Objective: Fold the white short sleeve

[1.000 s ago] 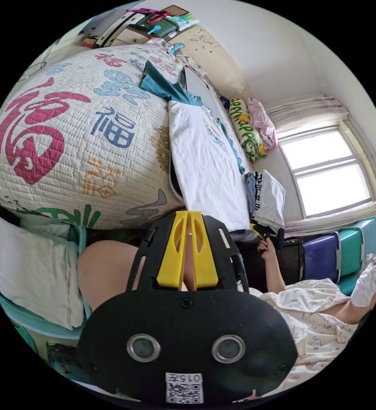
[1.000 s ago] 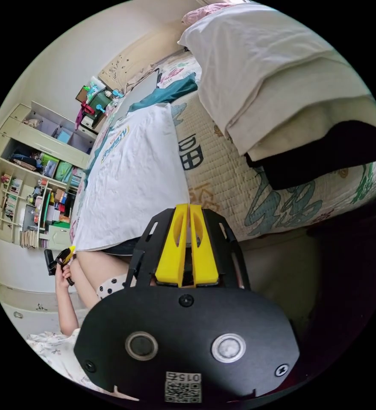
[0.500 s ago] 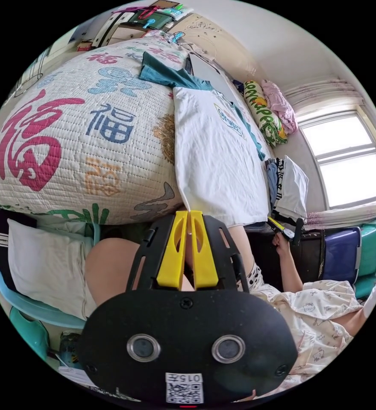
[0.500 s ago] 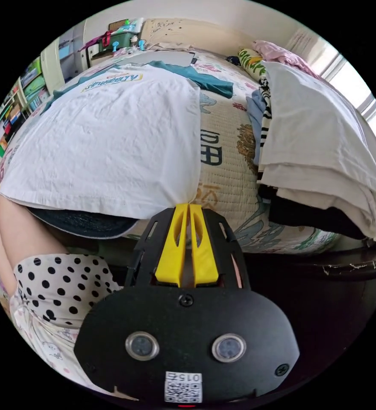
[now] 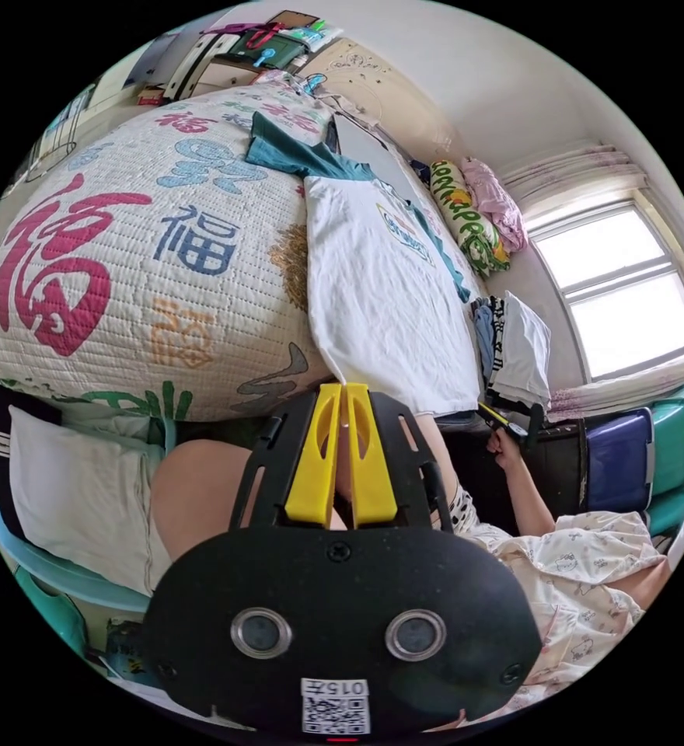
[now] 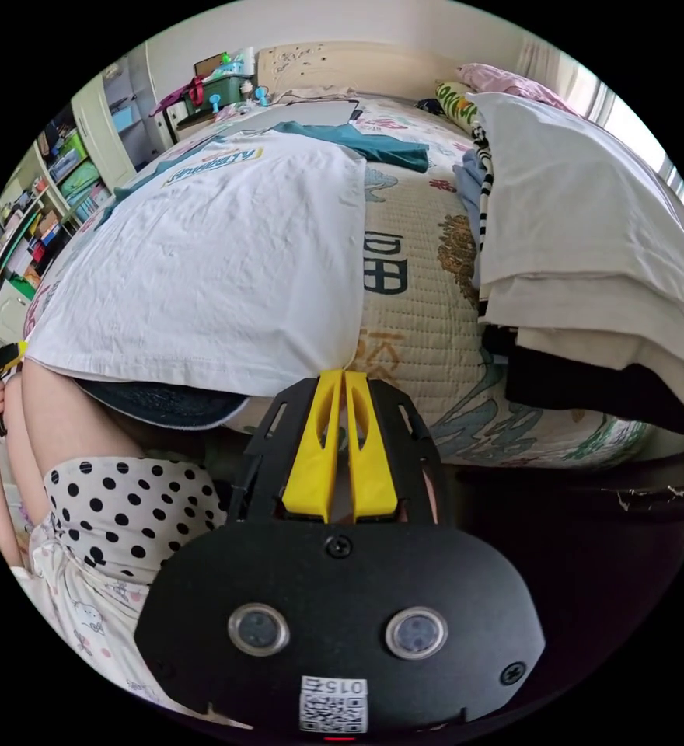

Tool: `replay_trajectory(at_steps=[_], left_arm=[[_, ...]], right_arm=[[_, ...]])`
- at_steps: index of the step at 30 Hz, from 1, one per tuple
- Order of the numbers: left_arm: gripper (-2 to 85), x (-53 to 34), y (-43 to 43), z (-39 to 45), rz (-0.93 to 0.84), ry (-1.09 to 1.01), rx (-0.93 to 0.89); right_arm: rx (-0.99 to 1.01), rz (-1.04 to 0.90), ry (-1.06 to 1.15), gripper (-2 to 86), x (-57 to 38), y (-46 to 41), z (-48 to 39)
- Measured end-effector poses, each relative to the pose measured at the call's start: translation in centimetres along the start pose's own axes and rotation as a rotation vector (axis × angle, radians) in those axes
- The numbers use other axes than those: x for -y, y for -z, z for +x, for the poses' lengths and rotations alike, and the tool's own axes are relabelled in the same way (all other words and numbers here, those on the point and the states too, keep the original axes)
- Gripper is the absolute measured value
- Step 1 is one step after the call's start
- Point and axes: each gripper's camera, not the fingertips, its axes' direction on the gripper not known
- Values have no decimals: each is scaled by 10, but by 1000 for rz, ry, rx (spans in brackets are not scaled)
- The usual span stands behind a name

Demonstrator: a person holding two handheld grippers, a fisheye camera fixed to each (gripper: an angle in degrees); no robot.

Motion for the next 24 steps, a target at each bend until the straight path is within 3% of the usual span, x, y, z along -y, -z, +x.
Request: replay_trajectory(at_steps=[16,24], left_arm=[[-6,-40,50,-34,89,13,-120],[-5,-74,80,-58,135,11,-180]], right_arm=[[-95,-57,98,-4,-32,-45,1],[-108,49,68,-3,-102,-28,23]])
